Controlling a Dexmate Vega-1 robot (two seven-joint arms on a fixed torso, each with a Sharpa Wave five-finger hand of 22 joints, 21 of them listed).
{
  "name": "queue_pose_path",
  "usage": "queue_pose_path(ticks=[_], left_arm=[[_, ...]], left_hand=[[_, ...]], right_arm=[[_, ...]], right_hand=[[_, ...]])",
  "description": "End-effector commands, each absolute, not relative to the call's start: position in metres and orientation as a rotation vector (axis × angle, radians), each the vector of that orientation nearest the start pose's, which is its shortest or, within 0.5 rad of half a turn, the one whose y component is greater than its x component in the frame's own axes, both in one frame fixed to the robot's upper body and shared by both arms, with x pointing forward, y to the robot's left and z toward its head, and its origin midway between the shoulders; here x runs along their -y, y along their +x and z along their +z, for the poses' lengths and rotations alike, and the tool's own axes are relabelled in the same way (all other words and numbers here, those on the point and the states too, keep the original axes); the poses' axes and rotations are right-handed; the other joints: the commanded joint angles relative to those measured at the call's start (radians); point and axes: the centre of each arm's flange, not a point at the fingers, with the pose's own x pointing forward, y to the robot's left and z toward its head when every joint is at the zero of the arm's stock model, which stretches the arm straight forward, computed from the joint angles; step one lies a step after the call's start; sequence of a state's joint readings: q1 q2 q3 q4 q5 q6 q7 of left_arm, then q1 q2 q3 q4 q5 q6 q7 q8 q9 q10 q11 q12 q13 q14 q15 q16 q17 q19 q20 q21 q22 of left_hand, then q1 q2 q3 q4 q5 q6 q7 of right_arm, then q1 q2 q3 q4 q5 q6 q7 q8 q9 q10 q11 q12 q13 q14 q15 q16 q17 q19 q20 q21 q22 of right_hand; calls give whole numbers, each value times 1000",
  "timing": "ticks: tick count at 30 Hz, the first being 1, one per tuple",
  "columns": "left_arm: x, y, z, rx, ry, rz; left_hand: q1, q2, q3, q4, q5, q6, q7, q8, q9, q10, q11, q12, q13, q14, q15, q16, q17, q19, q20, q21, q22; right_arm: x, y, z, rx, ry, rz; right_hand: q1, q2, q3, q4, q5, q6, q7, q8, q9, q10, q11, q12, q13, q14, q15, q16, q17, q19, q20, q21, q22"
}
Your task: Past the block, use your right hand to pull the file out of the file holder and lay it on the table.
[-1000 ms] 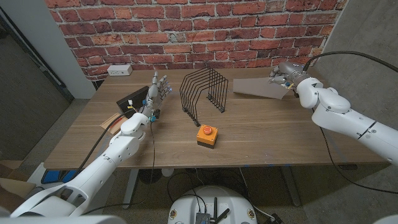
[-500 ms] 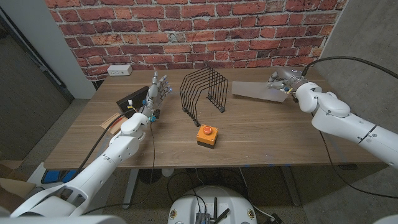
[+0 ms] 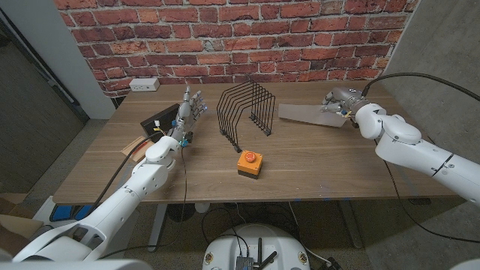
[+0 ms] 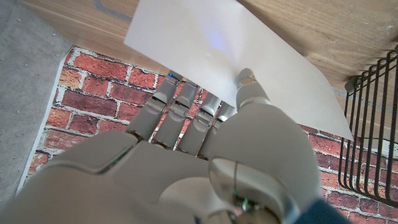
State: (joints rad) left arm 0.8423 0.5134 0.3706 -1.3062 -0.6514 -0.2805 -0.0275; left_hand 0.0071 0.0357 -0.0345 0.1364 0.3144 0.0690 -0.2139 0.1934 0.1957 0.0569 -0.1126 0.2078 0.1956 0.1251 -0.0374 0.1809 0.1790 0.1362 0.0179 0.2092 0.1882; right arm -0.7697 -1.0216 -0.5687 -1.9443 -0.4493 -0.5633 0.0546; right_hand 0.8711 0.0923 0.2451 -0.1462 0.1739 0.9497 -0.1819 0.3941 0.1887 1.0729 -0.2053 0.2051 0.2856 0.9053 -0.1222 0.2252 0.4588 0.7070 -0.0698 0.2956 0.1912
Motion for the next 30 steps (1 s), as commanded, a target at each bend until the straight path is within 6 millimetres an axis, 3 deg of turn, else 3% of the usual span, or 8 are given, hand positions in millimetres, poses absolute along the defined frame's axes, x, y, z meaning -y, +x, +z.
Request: queue_pose_path(ticks=[1, 30], left_arm=[[-290, 653, -28, 585, -40, -207], [-289, 653, -29, 585, -41, -207]], left_hand=[[-4, 12, -6, 1, 2, -1, -6, 6, 3, 0, -6, 8, 3, 9, -2, 7, 3, 8, -2, 8, 6], [-4, 12, -7, 1, 2, -1, -6, 6, 3, 0, -6, 8, 3, 9, -1, 7, 3, 9, -2, 8, 6]], right_arm=[[312, 576, 55, 339, -1486, -214], [335, 582, 35, 342, -1539, -182]], right_hand=[[-4, -3, 0, -5, 3, -7, -2, -2, 4, -5, 0, -5, 2, -6, -102, -1, 4, -4, -122, -1, 0], [7, -19, -4, -14, 4, -27, -8, -13, 7, -45, 2, -15, 3, -54, -101, -10, 7, -18, -103, -9, -1]])
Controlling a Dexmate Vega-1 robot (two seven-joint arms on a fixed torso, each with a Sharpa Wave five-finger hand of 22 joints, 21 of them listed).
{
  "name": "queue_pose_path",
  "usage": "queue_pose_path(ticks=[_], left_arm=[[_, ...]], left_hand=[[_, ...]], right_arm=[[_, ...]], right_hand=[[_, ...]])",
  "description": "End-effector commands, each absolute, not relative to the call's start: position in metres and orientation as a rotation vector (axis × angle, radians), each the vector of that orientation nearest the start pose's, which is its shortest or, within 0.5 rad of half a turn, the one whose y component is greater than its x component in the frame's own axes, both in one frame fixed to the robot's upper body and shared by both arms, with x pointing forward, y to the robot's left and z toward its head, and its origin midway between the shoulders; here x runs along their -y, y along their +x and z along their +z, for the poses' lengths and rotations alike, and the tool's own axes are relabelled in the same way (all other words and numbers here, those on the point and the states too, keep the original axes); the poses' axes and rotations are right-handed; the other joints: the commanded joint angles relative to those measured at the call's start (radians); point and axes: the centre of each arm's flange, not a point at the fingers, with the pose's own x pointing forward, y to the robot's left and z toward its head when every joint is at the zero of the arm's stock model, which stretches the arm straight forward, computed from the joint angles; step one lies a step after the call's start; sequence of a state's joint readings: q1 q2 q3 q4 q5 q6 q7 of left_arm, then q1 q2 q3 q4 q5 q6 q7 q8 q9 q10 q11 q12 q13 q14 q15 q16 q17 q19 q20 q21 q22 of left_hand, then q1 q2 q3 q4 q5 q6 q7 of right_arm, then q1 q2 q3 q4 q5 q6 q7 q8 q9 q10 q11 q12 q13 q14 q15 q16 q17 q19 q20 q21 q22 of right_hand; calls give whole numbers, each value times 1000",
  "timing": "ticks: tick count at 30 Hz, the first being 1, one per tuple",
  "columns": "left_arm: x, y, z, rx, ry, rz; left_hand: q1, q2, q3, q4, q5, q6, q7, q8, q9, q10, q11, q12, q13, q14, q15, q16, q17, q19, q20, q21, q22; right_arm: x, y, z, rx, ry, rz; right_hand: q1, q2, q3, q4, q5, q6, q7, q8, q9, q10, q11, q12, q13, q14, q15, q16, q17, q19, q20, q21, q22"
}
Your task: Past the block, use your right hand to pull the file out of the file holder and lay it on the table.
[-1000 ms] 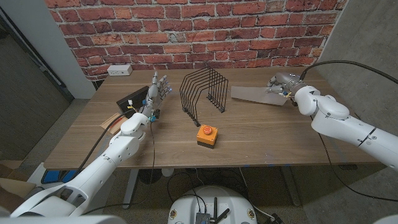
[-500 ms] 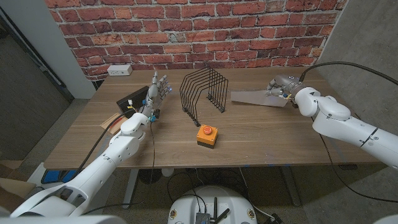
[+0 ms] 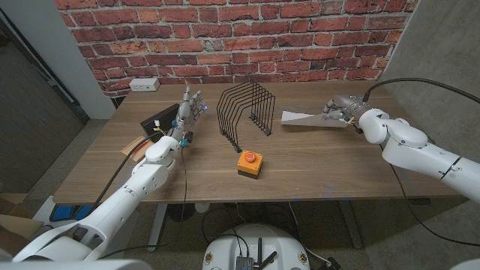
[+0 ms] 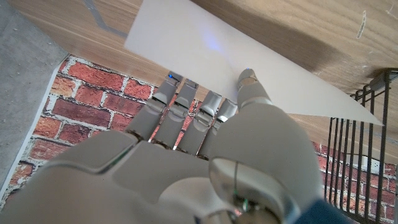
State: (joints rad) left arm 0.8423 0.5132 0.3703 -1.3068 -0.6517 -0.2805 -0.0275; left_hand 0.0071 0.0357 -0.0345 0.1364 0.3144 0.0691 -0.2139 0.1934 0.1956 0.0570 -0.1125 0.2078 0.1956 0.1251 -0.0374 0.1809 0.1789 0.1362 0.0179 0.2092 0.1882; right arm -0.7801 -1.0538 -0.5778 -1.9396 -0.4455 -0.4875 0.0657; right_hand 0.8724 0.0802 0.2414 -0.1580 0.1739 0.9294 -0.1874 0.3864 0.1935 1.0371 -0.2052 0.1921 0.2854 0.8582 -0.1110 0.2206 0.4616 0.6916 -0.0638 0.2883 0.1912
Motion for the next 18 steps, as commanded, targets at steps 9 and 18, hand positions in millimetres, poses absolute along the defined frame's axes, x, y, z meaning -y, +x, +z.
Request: queue_pose_path(ticks=[9, 18], left_arm=[[-289, 653, -29, 585, -41, -207], [-290, 653, -29, 585, -41, -207]], left_hand=[[-4, 12, -7, 1, 2, -1, -6, 6, 3, 1, -6, 8, 3, 8, -1, 6, 3, 8, -1, 8, 6], [-4, 12, -7, 1, 2, -2, -6, 6, 3, 0, -5, 8, 3, 9, -1, 7, 3, 8, -1, 8, 6]], right_arm=[[340, 582, 29, 339, -1542, -168], [339, 580, 23, 336, -1554, -138]], right_hand=[[6, -12, -4, -2, 3, -10, -4, -8, 2, -23, 2, -3, 4, -21, -110, -7, 5, -6, -104, -4, -1], [4, -19, -11, -1, 3, -22, -2, -14, 3, -38, 3, -4, 5, -36, -109, -5, 8, -8, -98, -6, -2]])
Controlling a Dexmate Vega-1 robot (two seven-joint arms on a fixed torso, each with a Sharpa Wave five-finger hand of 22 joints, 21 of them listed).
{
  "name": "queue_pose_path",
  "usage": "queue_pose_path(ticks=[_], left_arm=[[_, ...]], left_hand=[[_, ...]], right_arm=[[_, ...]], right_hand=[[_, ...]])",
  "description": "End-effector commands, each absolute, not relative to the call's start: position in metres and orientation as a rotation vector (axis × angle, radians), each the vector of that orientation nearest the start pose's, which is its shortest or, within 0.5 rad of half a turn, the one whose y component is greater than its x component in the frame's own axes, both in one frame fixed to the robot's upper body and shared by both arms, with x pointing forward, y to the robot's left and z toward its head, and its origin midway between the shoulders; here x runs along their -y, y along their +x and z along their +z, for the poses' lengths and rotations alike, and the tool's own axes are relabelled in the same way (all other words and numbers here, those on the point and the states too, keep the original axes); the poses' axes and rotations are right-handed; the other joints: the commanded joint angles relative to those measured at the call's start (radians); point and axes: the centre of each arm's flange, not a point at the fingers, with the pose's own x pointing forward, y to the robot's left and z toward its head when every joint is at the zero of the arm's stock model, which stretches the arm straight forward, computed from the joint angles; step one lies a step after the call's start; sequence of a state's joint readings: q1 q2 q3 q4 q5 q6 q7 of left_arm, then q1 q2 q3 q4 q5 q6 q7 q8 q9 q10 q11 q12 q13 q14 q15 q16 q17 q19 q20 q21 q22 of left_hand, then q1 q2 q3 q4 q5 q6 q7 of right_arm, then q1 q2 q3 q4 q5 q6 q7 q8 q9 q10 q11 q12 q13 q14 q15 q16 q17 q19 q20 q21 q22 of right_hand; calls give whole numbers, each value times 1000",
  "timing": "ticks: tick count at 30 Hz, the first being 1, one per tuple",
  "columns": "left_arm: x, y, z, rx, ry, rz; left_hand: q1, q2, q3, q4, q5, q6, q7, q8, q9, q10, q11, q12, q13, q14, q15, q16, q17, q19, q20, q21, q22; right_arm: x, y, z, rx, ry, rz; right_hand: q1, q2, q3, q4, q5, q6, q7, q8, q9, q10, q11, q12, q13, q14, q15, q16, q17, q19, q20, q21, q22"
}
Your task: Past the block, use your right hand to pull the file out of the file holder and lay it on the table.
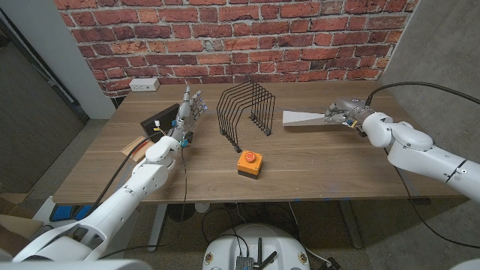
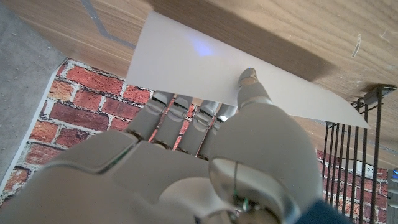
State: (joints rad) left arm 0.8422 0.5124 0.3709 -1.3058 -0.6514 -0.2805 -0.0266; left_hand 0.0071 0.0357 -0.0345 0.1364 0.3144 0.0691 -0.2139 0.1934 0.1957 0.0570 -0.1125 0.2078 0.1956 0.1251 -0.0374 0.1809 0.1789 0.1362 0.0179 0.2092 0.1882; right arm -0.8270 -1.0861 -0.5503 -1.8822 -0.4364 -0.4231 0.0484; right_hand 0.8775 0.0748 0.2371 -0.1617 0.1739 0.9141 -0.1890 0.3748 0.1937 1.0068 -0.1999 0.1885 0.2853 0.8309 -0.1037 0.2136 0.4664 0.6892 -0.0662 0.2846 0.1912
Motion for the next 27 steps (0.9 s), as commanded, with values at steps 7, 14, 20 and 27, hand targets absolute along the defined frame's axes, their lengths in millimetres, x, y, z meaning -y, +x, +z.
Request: queue_pose_path(ticks=[7, 14, 20, 27], left_arm=[[-290, 653, -29, 585, -41, -207], [-290, 653, -28, 585, -41, -207], [-290, 653, -28, 585, -41, -207], [-290, 653, -28, 585, -41, -207]], left_hand=[[-4, 12, -7, 1, 2, -1, -6, 6, 3, -1, -7, 7, 3, 9, -1, 7, 3, 8, -1, 8, 6], [-4, 12, -7, 1, 2, -1, -6, 6, 3, -1, -7, 7, 3, 9, -2, 7, 3, 8, -1, 8, 6], [-4, 12, -7, 1, 2, 0, -6, 7, 3, 0, -7, 8, 3, 9, -2, 7, 3, 9, -1, 8, 6], [-4, 12, -7, 1, 2, -1, -6, 6, 3, -1, -6, 7, 3, 9, 0, 6, 3, 8, -2, 8, 6]], right_arm=[[340, 582, 16, 330, -1564, -127], [340, 585, 9, 330, -1576, -127], [342, 587, 4, 321, -1578, -119], [344, 589, -1, 309, -1574, -116]], right_hand=[[1, -15, -9, 3, 4, -8, -2, -4, 2, -14, -3, 0, 6, -13, -117, 4, 6, -5, -95, -3, -2], [4, -15, -10, 3, 5, -9, -2, -6, 2, -16, -4, 2, 7, -18, -119, 6, 7, -5, -95, -4, -2], [6, -16, -11, 2, 6, -11, -1, -8, 1, -20, -4, 2, 6, -22, -119, 7, 8, -6, -95, -5, -2], [4, -15, -13, 5, 6, -10, 1, -8, 1, -23, -4, 2, 6, -23, -117, 9, 10, -5, -96, -5, -2]])
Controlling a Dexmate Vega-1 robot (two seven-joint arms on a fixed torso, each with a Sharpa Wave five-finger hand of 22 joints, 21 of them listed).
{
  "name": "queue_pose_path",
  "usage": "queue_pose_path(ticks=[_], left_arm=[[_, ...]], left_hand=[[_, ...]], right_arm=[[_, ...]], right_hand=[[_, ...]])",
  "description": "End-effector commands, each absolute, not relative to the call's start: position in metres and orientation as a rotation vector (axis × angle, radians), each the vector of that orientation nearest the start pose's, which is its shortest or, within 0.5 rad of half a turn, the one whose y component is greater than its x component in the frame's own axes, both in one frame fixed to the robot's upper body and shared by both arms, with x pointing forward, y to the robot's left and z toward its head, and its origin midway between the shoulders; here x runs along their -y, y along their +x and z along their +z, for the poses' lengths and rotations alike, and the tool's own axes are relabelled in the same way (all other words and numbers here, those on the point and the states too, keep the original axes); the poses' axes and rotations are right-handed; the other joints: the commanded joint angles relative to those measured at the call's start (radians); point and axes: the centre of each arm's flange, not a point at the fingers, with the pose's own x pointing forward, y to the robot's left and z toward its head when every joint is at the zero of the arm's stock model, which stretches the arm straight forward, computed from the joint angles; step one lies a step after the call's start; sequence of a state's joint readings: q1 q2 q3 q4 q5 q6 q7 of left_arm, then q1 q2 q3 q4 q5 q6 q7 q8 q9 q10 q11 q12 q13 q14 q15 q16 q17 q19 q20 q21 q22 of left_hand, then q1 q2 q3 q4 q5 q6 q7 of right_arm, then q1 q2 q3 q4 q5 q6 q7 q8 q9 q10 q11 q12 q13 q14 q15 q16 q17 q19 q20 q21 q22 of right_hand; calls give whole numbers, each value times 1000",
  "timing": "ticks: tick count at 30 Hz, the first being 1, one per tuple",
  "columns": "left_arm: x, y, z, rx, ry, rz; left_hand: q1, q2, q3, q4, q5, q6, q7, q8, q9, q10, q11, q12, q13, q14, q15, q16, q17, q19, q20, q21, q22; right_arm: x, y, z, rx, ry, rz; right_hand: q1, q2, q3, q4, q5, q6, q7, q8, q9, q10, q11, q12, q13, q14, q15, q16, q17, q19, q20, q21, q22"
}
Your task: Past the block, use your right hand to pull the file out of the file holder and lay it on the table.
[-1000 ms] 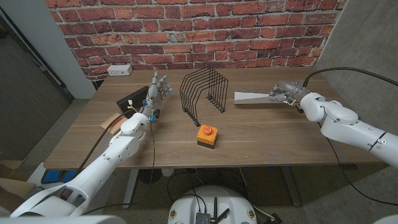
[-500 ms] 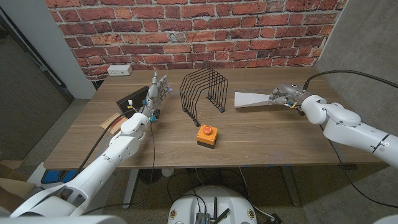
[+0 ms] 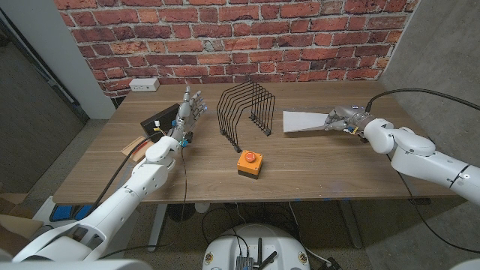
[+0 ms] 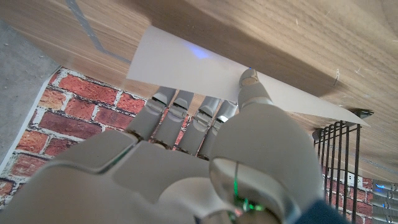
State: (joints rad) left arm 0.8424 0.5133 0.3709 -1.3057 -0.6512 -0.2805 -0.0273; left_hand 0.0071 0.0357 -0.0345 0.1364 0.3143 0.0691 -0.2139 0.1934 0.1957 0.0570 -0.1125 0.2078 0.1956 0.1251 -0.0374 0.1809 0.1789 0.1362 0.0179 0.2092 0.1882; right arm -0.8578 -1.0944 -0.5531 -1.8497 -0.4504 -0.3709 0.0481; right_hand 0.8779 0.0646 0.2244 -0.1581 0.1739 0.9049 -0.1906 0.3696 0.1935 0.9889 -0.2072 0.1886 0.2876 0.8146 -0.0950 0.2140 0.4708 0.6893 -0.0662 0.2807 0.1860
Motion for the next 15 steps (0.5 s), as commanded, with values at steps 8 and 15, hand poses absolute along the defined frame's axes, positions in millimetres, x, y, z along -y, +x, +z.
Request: queue_pose_path(ticks=[8, 15], left_arm=[[-290, 653, -28, 585, -40, -207], [-290, 653, -28, 585, -40, -207]], left_hand=[[-4, 12, -8, 1, 2, -1, -6, 6, 3, -1, -7, 7, 3, 9, 0, 7, 3, 8, -1, 8, 6], [-4, 12, -8, 1, 2, 0, -6, 6, 3, 0, -6, 8, 3, 9, 0, 6, 3, 8, -1, 8, 6]], right_arm=[[346, 589, -3, 280, -1575, -107], [346, 590, -5, 266, -1577, -103]], right_hand=[[4, -7, -3, 1, 6, -11, 1, -9, 1, -16, 5, 0, 3, -16, -125, 8, 6, -6, -94, -3, 3], [4, -7, -5, 3, 6, -21, 1, -15, 0, -28, 5, -1, 3, -24, -123, 9, 8, -7, -93, -4, 3]])
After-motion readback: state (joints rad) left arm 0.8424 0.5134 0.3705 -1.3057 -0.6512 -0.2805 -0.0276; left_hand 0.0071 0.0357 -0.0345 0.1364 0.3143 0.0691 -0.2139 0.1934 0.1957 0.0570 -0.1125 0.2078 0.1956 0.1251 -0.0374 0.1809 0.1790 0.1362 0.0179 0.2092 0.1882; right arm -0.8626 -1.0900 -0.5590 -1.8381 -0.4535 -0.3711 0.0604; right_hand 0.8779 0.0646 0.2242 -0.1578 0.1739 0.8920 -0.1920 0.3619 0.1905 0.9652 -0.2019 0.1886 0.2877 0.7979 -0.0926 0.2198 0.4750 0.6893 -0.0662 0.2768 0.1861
